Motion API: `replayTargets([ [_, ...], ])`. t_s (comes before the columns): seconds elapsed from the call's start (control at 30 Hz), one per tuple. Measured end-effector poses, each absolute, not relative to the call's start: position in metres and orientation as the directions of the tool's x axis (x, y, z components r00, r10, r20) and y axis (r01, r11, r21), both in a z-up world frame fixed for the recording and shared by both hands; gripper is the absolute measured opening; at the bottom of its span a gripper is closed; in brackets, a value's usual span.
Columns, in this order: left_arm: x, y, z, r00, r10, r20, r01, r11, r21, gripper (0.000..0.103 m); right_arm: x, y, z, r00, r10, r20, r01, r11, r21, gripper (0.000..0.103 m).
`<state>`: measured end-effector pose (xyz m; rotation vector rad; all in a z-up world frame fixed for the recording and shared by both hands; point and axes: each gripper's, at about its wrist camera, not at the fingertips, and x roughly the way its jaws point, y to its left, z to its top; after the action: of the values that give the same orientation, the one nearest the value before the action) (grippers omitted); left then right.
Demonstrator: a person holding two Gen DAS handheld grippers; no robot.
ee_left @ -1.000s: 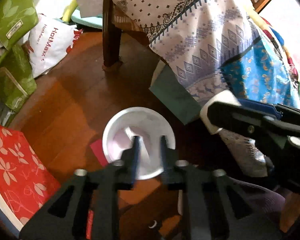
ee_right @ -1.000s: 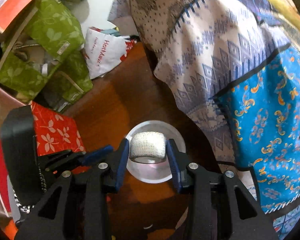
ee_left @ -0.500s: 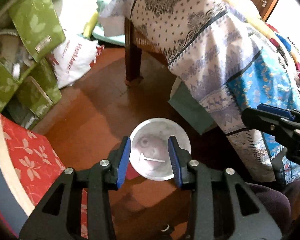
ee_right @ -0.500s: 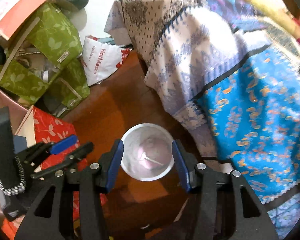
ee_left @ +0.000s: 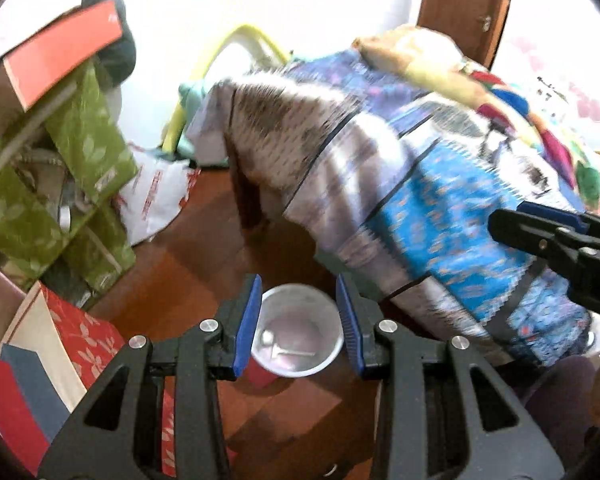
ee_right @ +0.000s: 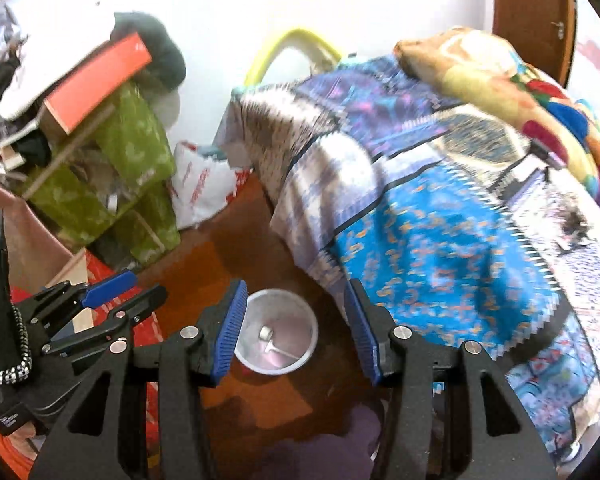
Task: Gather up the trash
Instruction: 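Raise both open grippers back toward the items on the bed, then grasp a black Sharpie marker with the left gripper while the right reaches for the white tube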
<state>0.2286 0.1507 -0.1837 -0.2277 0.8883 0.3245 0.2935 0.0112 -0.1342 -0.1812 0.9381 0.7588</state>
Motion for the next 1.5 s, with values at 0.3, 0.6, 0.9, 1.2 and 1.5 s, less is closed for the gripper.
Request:
replayTargets([
  [0.3, 0.234, 0.081, -0.118, 0.703, 0.148, -0.696, -0.271, 0.960, -0.071, 0.045, 0.287, -0.069, -0.084, 0.492, 0.528, -0.692, -0.599, 0.782, 0.171, 0.047],
  [0.6, 0.281, 0.008, -0.098, 0.741, 0.076, -0.668, -0.166, 0.984, -0.072, 0.053, 0.307, -0.156, -0.061, 0.604, 0.471, -0.643, -0.495, 0.854, 0.162, 0.047],
  [0.9, 0.360, -0.049, -0.107, 0.714, -0.014, -0.700, -0.060, 0.995, -0.080, 0.053, 0.351, -0.235, -0.071, 0.661, 0.369, -0.654, -0.355, 0.921, 0.161, 0.048],
  [1.2, 0.439, -0.074, -0.141, 0.651, -0.073, -0.755, -0.013, 0.994, -0.107, 0.053, 0.413, -0.275, -0.109, 0.625, 0.340, -0.702, -0.272, 0.939, 0.212, 0.048],
  [1.5, 0.503, -0.090, -0.184, 0.591, -0.101, -0.800, 0.030, 0.994, -0.103, 0.053, 0.480, -0.281, -0.159, 0.548, 0.356, -0.757, -0.238, 0.934, 0.266, 0.048],
])
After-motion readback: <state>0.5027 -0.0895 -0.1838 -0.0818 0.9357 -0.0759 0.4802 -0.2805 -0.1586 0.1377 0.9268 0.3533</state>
